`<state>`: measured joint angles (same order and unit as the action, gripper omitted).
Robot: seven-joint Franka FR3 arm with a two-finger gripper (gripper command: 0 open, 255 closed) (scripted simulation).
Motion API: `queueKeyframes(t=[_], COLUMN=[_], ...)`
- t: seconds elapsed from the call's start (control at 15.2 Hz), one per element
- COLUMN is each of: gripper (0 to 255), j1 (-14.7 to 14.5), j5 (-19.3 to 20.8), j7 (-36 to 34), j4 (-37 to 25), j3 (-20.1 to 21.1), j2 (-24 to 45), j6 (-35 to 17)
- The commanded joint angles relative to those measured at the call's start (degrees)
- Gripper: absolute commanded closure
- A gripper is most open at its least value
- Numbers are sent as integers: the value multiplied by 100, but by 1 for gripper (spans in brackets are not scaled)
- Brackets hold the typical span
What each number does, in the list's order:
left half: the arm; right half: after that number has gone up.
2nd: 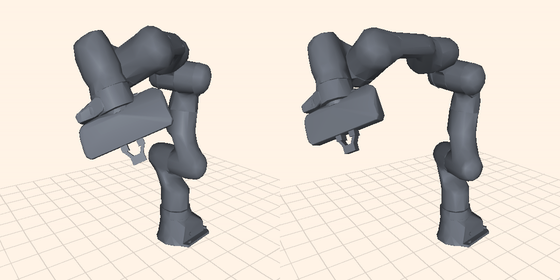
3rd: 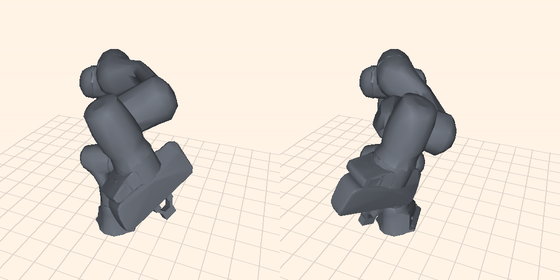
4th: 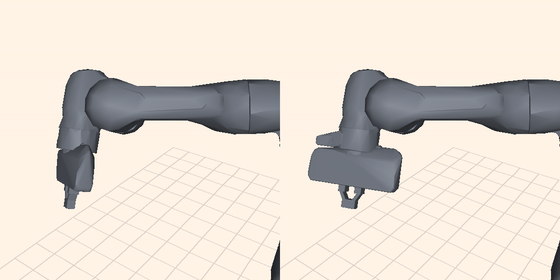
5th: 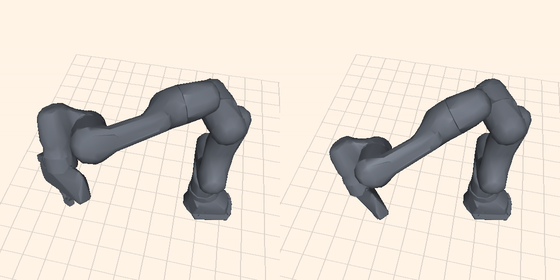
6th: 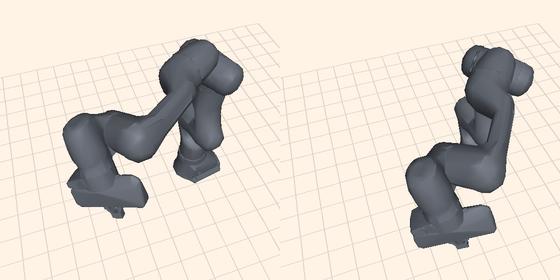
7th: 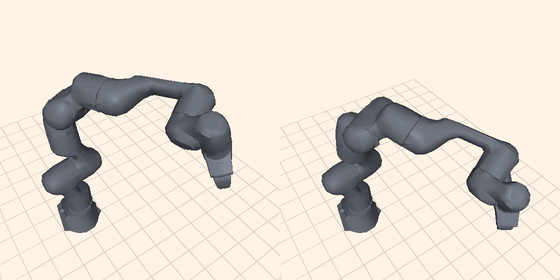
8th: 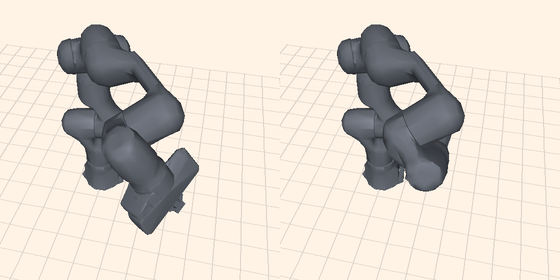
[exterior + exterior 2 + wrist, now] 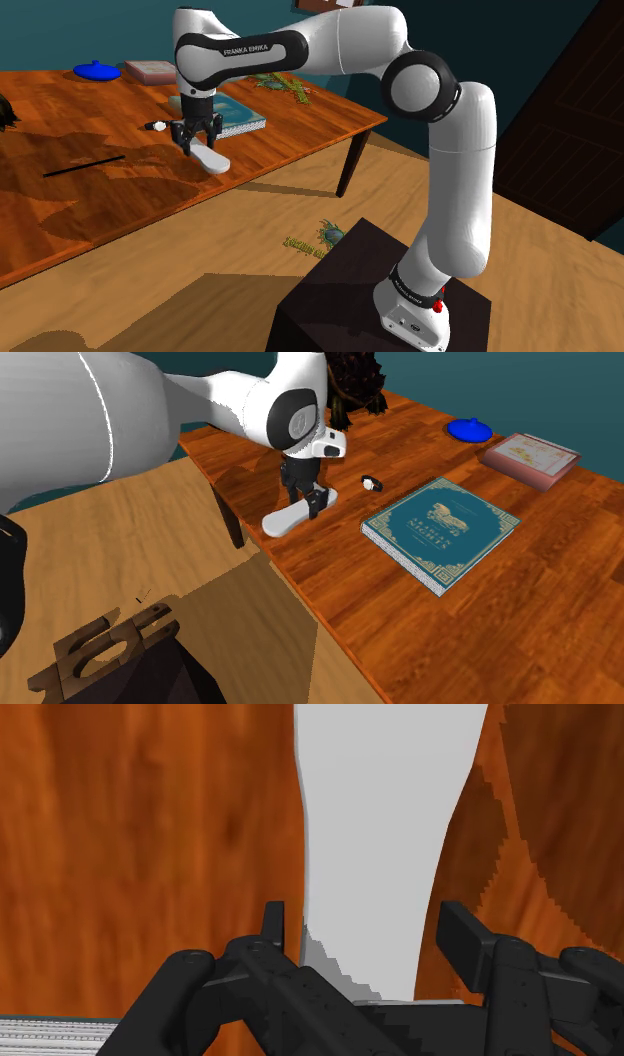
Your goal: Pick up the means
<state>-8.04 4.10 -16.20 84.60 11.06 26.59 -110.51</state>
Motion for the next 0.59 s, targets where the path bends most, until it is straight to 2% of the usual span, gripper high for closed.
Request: queueKeyframes(t=[0.0,0.53], gripper=[255,255], j1=[1,-10], j5=[-9,-25], j7=[7,16], j4=[-122,-505], j3=[4,14], j2=[-39,-99], j6=[159,602])
